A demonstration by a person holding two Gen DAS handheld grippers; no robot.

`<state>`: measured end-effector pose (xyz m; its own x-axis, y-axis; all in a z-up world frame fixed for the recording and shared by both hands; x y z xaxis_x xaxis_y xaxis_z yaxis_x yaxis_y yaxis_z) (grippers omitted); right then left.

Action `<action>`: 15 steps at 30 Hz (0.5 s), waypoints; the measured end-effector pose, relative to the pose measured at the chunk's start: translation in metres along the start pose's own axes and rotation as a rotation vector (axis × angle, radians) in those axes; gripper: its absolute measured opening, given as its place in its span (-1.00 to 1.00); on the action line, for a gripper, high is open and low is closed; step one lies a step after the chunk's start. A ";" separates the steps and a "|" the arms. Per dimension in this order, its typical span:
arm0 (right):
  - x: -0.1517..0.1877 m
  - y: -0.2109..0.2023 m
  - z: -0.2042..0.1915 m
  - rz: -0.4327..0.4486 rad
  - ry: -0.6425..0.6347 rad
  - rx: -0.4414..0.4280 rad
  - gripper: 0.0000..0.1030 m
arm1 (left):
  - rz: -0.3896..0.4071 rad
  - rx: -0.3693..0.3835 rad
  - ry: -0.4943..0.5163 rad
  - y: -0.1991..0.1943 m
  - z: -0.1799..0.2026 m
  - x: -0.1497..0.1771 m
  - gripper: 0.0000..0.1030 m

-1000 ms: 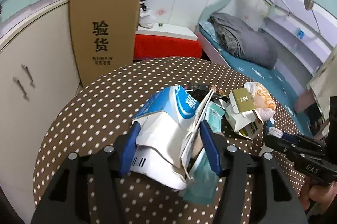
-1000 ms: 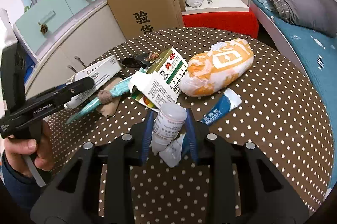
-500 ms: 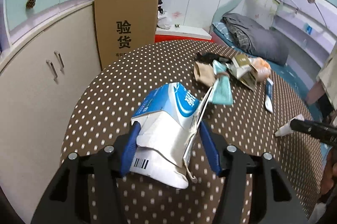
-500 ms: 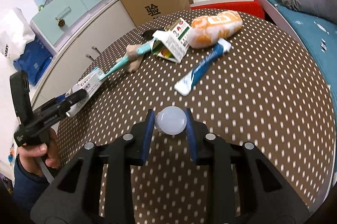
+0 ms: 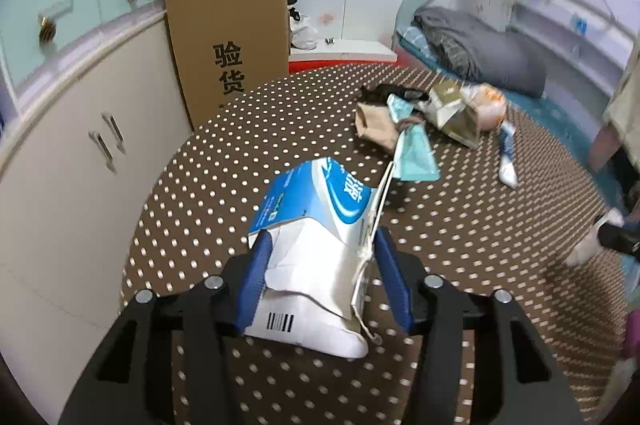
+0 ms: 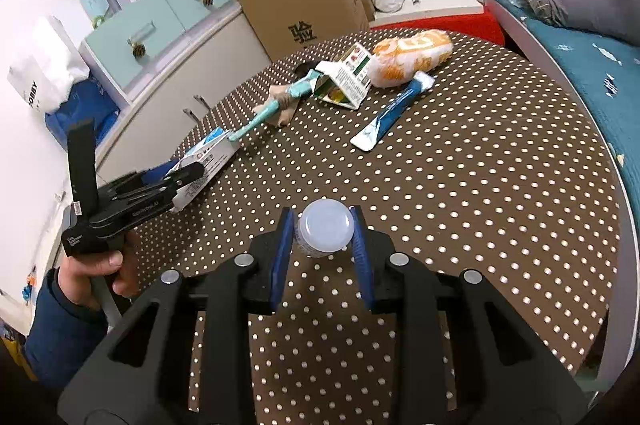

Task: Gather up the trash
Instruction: 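Carry the milk carton and white bottle to the bucket and release them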

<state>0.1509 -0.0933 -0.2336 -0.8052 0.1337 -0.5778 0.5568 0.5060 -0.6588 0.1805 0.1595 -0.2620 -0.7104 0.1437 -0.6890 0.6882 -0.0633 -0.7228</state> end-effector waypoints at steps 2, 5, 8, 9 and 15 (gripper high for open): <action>-0.003 -0.009 0.003 0.017 0.005 0.001 -0.45 | 0.017 -0.008 -0.034 -0.009 -0.003 0.002 -0.02; -0.005 -0.023 0.010 0.039 0.010 0.003 -0.45 | 0.048 0.002 -0.089 -0.025 -0.003 0.007 -0.04; -0.007 -0.036 0.018 0.061 0.018 0.003 -0.45 | 0.080 0.011 -0.125 -0.043 0.002 0.011 -0.06; -0.009 -0.040 0.020 0.069 0.024 0.003 -0.45 | 0.083 0.017 -0.129 -0.046 0.004 0.010 -0.06; -0.011 -0.051 0.034 0.089 0.051 0.014 -0.45 | 0.058 0.013 -0.116 -0.038 0.020 0.017 -0.03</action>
Point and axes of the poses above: each gripper's, at about its wrist camera, not at the fingertips, and y roughly the way its jaws point, z to its right, x to its underside, the point moved 6 cm from there along y, roughly the way its jaws point, and after that the axes turned 10 degrees about y, right-handed, at the moved point
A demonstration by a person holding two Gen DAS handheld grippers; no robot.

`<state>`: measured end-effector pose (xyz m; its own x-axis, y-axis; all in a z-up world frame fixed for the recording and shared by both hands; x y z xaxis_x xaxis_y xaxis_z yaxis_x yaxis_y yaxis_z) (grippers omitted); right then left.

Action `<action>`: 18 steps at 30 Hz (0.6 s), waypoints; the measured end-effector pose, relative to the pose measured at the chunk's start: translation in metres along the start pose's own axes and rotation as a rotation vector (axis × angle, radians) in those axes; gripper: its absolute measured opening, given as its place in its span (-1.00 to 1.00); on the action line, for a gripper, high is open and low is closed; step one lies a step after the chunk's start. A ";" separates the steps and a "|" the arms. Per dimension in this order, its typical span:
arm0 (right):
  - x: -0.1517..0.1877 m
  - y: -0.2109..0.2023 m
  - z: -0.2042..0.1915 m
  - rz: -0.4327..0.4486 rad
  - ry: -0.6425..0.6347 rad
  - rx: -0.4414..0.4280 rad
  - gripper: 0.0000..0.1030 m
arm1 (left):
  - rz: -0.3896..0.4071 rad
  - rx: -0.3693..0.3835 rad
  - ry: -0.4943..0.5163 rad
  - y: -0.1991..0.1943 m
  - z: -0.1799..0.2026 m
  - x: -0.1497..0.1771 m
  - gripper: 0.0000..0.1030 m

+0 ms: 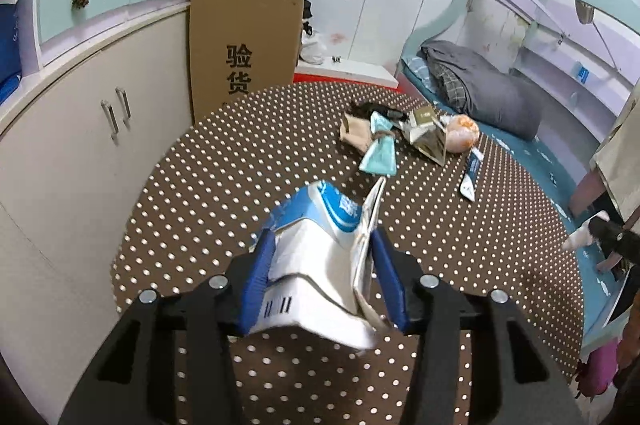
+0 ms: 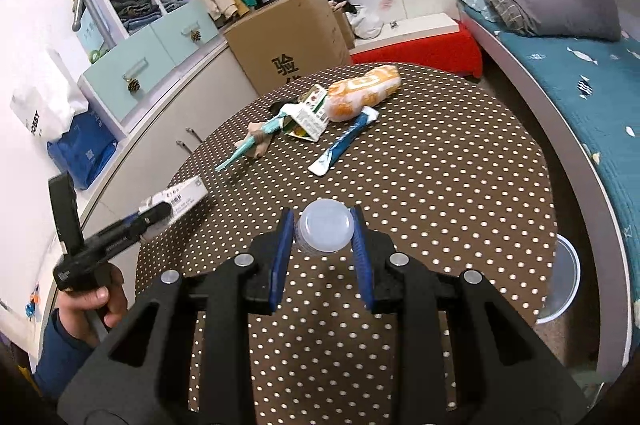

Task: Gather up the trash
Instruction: 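Carry the milk carton and white bottle to the bucket and release them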

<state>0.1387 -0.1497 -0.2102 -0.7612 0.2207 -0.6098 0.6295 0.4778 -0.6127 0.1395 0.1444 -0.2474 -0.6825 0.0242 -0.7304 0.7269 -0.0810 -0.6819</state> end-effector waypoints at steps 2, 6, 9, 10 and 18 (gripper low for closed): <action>-0.001 0.000 0.006 0.002 0.012 0.007 -0.45 | -0.024 -0.017 0.010 0.009 0.002 0.002 0.04; -0.004 -0.001 0.016 0.009 0.036 0.012 -0.45 | -0.056 -0.041 0.053 0.024 0.006 0.001 0.08; -0.008 -0.002 0.019 0.020 0.049 0.015 -0.45 | -0.063 -0.036 0.084 0.029 0.010 -0.005 -0.07; -0.009 -0.002 0.021 0.024 0.053 0.015 -0.45 | -0.056 -0.035 0.088 0.029 0.010 -0.007 -0.11; -0.024 -0.016 0.026 0.063 0.063 0.009 -0.45 | 0.004 0.011 -0.026 0.009 0.000 -0.008 -0.14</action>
Point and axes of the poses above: each gripper's, at about its wrist camera, not at the fingertips, and y roughly the way its jaws point, z to its right, x to its underside, the point moved 6 cm from there along y, roughly the way its jaws point, and after that the axes turned 10 degrees about y, right-handed, at the moved point
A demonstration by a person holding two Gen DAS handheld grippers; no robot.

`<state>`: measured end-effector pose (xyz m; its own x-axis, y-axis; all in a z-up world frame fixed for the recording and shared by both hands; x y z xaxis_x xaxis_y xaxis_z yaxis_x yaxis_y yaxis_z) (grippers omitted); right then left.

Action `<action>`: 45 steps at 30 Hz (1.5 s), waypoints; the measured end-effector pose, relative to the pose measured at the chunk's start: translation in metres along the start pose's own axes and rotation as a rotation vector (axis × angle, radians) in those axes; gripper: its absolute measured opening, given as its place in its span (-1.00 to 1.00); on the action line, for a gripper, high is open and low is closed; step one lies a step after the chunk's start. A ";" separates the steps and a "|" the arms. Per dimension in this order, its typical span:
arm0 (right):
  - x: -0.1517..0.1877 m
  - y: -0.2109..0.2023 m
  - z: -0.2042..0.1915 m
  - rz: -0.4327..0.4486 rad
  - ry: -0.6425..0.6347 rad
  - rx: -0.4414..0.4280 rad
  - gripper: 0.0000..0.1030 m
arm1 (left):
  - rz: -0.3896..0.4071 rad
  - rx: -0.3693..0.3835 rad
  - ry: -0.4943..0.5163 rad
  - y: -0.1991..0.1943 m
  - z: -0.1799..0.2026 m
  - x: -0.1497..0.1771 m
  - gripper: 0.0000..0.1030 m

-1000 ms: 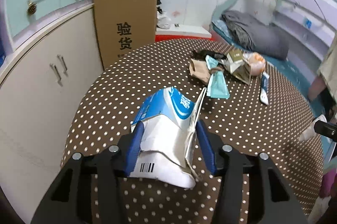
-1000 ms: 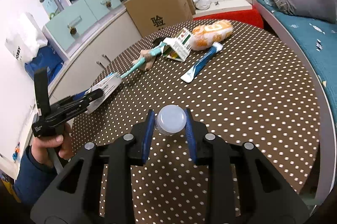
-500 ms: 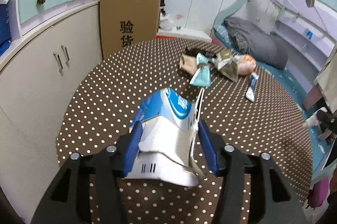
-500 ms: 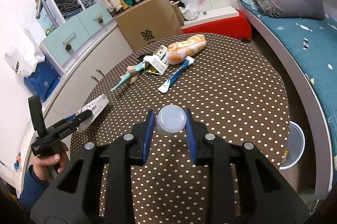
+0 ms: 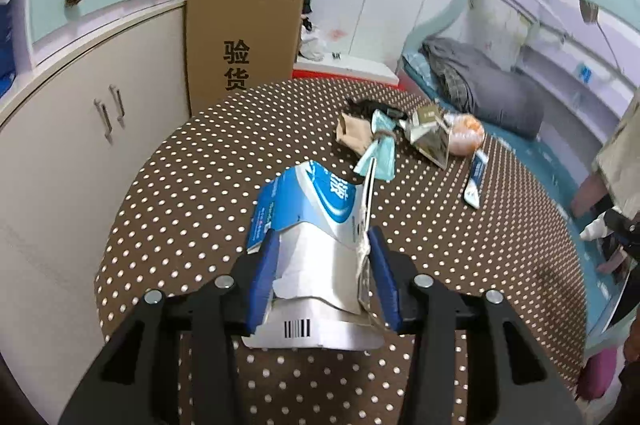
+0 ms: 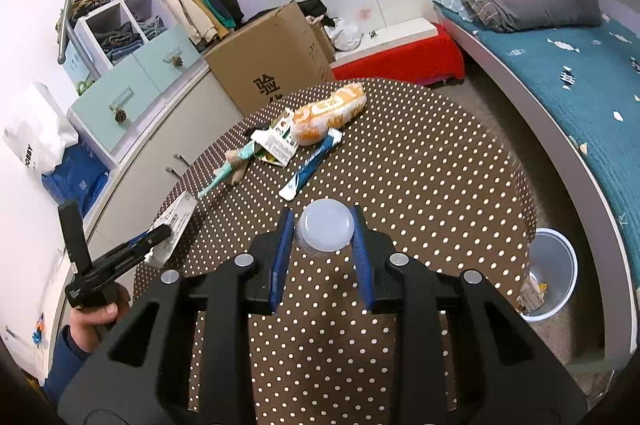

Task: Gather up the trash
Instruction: 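Carry the milk carton and white bottle to the bucket and release them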

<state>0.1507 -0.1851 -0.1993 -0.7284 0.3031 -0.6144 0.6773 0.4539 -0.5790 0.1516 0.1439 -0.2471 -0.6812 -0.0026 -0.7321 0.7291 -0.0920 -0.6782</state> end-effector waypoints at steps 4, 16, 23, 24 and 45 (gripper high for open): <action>-0.008 -0.007 0.004 0.018 -0.003 -0.001 -0.45 | 0.051 0.001 -0.022 -0.025 0.003 -0.002 -0.14; -0.050 -0.050 0.081 0.153 0.130 0.065 -0.45 | 0.166 0.169 0.098 -0.051 0.100 -0.060 -0.14; -0.072 -0.086 0.158 0.243 0.244 0.169 -0.45 | 0.173 0.375 0.220 -0.028 0.218 -0.096 -0.14; -0.074 -0.088 0.169 0.251 0.262 0.185 -0.45 | 0.170 0.410 0.232 -0.023 0.237 -0.100 -0.14; -0.038 -0.001 0.372 0.076 0.651 0.351 -0.23 | -0.164 0.655 0.376 0.119 0.480 -0.067 -0.13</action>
Point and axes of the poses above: each gripper's, at about its wrist camera, not at the fingertips, and y roughly the way its jaws point, z to its right, x to its underside, the point moved 6 cm from there along y, roughly the way its jaws point, and after that the axes turned 10 degrees about y, right-handed, at the moved point
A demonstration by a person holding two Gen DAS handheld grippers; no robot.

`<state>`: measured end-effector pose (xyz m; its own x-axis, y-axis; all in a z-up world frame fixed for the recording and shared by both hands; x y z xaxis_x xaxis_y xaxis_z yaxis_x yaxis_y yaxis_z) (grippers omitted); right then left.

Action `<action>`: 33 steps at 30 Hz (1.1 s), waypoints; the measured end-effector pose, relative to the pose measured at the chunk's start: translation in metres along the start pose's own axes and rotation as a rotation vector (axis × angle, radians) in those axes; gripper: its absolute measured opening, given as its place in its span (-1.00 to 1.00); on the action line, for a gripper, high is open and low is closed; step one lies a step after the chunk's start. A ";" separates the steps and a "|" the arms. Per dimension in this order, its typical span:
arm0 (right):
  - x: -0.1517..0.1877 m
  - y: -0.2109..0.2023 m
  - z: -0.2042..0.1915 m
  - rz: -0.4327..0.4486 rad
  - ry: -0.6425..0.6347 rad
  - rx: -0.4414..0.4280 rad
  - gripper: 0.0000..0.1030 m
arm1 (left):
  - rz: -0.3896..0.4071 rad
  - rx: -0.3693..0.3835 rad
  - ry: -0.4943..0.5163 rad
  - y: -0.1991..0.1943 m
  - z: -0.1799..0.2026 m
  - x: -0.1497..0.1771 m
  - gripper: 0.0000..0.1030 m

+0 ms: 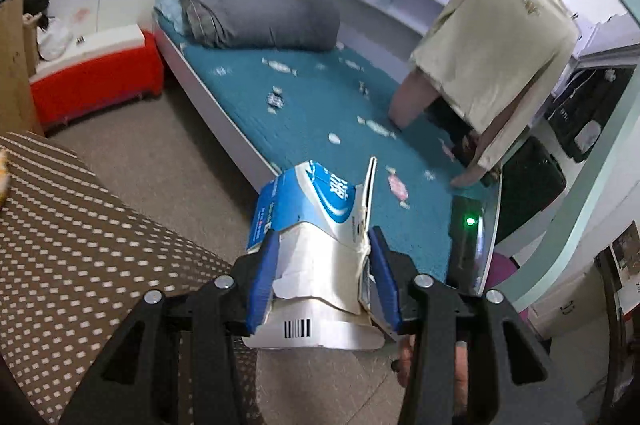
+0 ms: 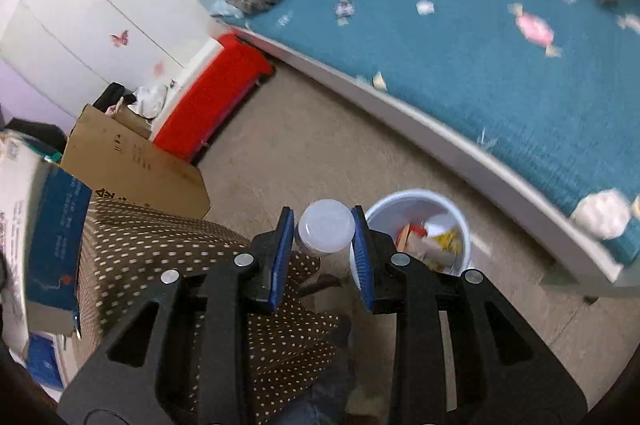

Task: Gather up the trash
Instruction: 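Carry the milk carton and white bottle to the bucket and release them, then move both tools back over the table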

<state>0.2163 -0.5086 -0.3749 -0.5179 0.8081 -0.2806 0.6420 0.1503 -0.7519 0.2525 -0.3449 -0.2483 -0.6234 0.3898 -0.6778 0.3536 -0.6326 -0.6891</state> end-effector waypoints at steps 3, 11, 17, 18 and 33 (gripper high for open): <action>-0.003 -0.003 0.018 0.032 0.047 0.025 0.37 | -0.060 -0.001 0.001 0.026 0.001 0.002 -0.13; -0.020 -0.064 0.031 0.174 0.092 -0.001 0.72 | -0.180 -0.001 0.050 0.082 0.012 0.000 -0.09; -0.027 -0.097 0.021 0.248 0.090 -0.028 0.87 | -0.301 -0.009 0.093 0.124 0.014 0.014 0.64; -0.027 -0.101 0.019 0.255 0.086 -0.027 0.88 | -0.295 -0.033 0.096 0.126 0.010 0.015 0.69; 0.000 -0.130 -0.028 0.299 -0.045 0.026 0.88 | -0.069 -0.152 0.112 0.023 0.005 -0.001 0.78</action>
<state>0.1489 -0.5120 -0.2601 -0.3327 0.7881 -0.5179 0.7553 -0.1062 -0.6468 0.2586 -0.3633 -0.2622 -0.5709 0.5063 -0.6463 0.4198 -0.4965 -0.7598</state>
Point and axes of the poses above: each gripper's, at about its wrist camera, not at the fingertips, and y roughly the way its jaws point, z to its right, x to its underside, the point moved 6 cm from there along y, roughly the way its jaws point, and after that the axes turned 10 degrees about y, right-handed, at the moved point
